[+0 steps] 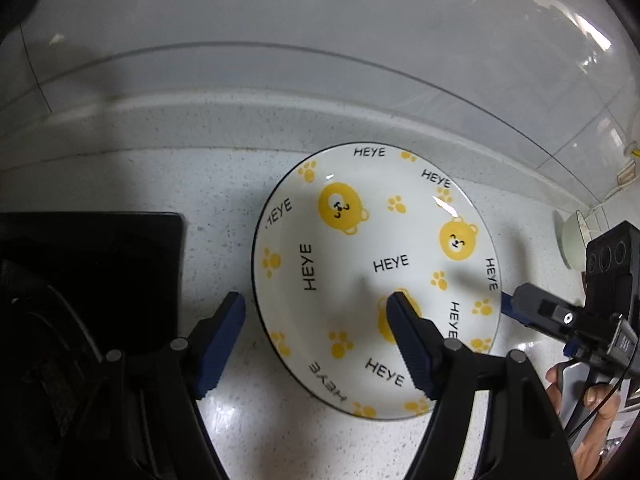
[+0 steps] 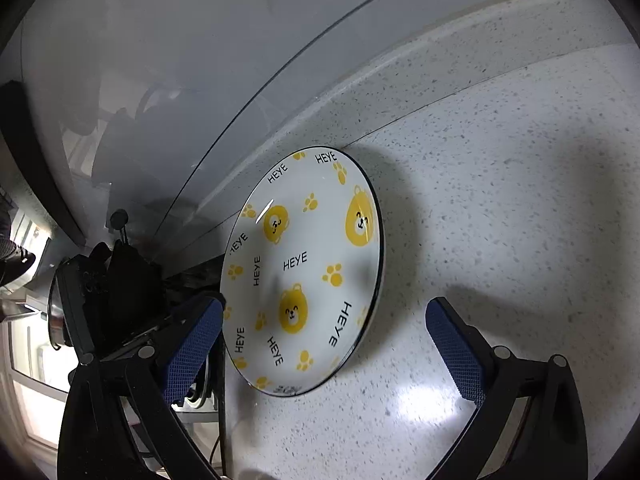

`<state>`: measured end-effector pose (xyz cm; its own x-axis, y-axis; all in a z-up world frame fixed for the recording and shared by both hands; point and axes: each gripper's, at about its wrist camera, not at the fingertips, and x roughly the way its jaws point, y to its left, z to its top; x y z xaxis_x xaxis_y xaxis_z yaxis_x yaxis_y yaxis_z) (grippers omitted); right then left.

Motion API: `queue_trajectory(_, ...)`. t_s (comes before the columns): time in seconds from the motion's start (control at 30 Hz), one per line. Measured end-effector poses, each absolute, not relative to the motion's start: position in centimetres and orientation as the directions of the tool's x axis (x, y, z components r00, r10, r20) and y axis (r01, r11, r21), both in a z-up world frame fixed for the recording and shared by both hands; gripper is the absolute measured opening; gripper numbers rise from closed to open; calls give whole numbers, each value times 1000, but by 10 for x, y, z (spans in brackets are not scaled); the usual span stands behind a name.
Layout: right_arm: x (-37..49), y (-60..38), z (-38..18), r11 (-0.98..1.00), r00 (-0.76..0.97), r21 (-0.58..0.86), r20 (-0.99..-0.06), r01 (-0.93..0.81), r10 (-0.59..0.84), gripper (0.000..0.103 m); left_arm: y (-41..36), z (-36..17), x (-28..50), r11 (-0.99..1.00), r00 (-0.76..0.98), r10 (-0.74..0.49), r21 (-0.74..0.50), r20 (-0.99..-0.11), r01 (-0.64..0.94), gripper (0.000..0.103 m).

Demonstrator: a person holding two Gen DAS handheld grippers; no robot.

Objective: Organize plates and bowls
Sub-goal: 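Reach both grippers to the smaller bear plate and close on its rim, then carry the smaller bear plate with both grippers and lower it onto the stack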

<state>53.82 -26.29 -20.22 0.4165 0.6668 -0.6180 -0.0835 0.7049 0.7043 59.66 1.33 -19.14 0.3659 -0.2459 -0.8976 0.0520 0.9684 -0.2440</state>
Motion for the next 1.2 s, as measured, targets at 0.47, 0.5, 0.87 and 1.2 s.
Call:
queue_trajectory(0.47, 560, -256, -219, 699, 379, 710, -627, -80, 680, 36, 25, -215, 625, 932, 316, -346, -361, -883, 10, 58)
queue_trajectory(0.5, 560, -258, -220, 699, 378, 711, -628, -78, 681, 32, 27, -215, 626, 932, 318, -343, -362, -884, -1, 53)
queue_trajectory(0.87, 547, -288, -222, 742, 422, 670, -668, -19, 613, 13, 12, -217, 607, 920, 314, -377, -390, -872, 21, 15)
queue_trajectory(1.2, 493, -326, -208, 790, 469, 613, -691, -20, 549, 12, -30, -205, 558, 904, 296, -427, -412, -854, 116, 15)
